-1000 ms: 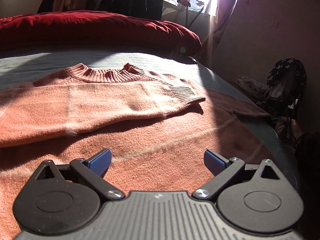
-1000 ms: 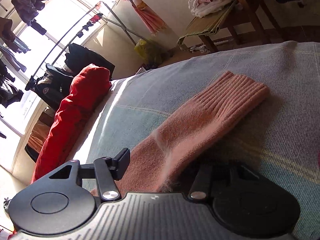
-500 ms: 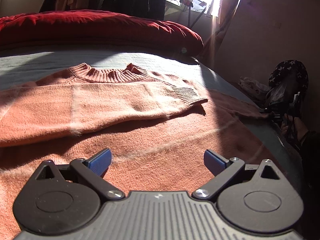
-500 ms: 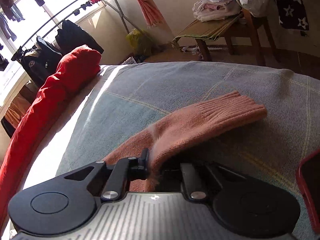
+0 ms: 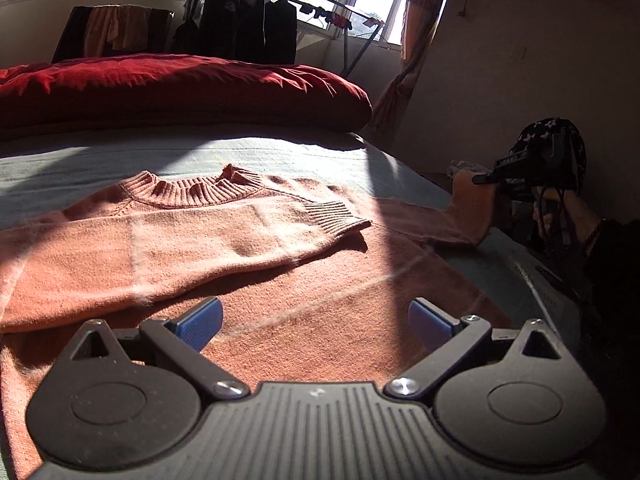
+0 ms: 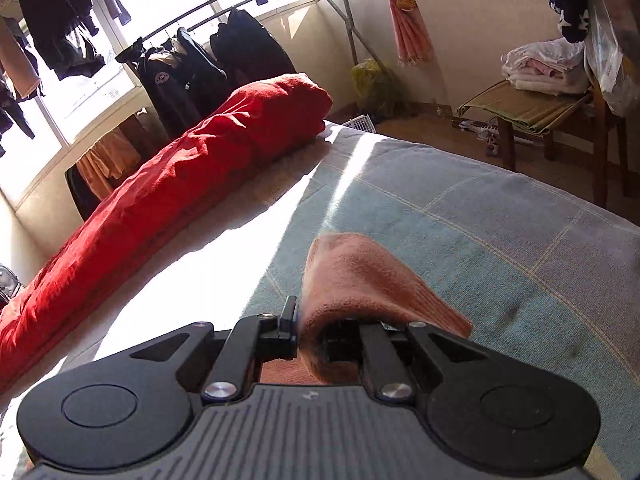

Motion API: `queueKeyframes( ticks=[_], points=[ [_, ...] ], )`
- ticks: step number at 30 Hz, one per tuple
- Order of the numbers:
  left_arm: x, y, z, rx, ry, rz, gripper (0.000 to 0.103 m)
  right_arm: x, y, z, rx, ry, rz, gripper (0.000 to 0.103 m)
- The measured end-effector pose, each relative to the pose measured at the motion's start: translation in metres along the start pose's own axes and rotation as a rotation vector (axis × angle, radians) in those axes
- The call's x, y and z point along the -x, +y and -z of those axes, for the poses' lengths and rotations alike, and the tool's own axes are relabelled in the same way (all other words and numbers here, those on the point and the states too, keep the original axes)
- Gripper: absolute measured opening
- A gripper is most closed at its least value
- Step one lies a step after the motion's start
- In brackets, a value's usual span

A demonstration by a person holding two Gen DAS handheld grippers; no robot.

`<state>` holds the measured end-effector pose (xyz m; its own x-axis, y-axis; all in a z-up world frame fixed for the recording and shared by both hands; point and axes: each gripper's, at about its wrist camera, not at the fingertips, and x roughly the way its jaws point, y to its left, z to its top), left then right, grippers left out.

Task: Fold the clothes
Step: 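Grasp the ribbed sleeve cuff with the right gripper, then lift the sleeve cuff with the right gripper and carry it over the body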

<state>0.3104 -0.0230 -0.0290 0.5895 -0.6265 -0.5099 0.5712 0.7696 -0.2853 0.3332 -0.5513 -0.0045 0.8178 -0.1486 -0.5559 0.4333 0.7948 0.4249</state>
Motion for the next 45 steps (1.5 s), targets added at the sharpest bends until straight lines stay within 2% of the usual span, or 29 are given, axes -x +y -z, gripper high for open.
queueKeyframes(
  ticks=[4, 9, 17, 26, 31, 33, 40, 45],
  points=[
    [0.009, 0.003, -0.002, 0.005, -0.006, 0.024, 0.099, 0.005, 0.042, 0.001, 0.058, 0.016, -0.057, 0.011],
    [0.014, 0.005, -0.004, -0.027, 0.014, -0.008, 0.099, 0.004, 0.094, 0.007, 0.115, 0.047, -0.133, 0.011],
    [0.021, 0.017, -0.005, -0.029, 0.048, 0.011, 0.099, -0.005, 0.178, 0.022, 0.212, 0.096, -0.231, 0.011],
    [0.028, 0.039, -0.005, 0.04, 0.05, 0.004, 0.099, -0.021, 0.259, 0.056, 0.325, 0.164, -0.331, 0.011],
    [0.032, 0.047, -0.006, 0.059, 0.047, 0.002, 0.099, -0.027, 0.297, 0.076, 0.386, 0.199, -0.377, 0.011],
    [0.032, 0.053, -0.006, 0.086, 0.056, 0.033, 0.099, -0.03, 0.309, 0.084, 0.412, 0.225, -0.393, 0.011],
    [0.021, 0.067, -0.01, 0.03, 0.16, 0.097, 0.099, -0.036, 0.337, 0.116, 0.56, 0.291, -0.42, 0.011],
    [0.017, 0.082, -0.019, -0.008, 0.215, 0.08, 0.099, -0.033, 0.354, 0.131, 0.661, 0.295, -0.459, 0.011]
  ],
)
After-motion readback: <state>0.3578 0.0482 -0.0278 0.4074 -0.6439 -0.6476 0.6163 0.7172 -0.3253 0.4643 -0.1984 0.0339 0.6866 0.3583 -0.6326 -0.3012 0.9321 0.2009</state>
